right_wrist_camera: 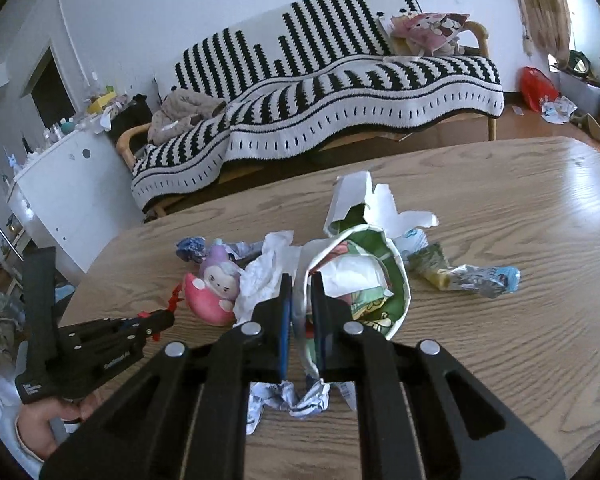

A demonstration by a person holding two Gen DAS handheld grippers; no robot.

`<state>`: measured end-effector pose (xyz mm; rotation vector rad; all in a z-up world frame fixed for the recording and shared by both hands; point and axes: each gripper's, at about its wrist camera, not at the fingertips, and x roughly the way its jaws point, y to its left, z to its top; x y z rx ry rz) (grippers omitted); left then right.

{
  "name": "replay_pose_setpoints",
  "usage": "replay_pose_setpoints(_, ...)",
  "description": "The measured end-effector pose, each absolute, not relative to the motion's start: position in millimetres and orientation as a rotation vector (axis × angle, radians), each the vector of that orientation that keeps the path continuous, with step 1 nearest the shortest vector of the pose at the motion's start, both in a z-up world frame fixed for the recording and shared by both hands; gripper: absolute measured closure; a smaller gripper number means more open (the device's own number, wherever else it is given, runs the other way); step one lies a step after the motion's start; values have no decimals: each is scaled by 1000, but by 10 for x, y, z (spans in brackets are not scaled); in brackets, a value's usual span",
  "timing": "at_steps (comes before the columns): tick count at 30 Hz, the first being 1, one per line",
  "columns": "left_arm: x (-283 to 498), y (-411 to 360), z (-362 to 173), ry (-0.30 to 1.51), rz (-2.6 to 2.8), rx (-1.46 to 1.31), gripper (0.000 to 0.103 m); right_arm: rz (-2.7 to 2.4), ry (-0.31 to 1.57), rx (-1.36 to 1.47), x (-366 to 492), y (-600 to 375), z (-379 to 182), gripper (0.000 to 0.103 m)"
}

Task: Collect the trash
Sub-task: 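Grasp the red ribbon with the left gripper while the right gripper grasps the green-white snack bag, then carry the red ribbon and snack bag with both grippers over the bin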

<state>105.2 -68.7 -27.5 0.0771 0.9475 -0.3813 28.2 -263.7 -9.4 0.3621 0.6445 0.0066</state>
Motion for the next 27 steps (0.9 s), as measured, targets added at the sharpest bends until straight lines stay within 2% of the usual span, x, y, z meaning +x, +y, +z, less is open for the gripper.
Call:
replay_pose_setpoints(9, 697, -542, 172, 887, -363, 56, 96, 6, 625, 401, -137, -2726, 79, 93)
replay_pose_setpoints(14, 209, -890, 454, 851, -467, 100, 96, -34, 580, 402, -609, -2895, 311, 93)
replay_pose_setpoints(22, -728, -1677, 652, 838, -691, 133, 96, -191, 542, 384, -1911, -3431, 569, 93)
replay_pose_setpoints(27, -1454, -2232, 558, 899, -866, 163, 95, -303, 538, 434, -3001, -3888, 545, 93)
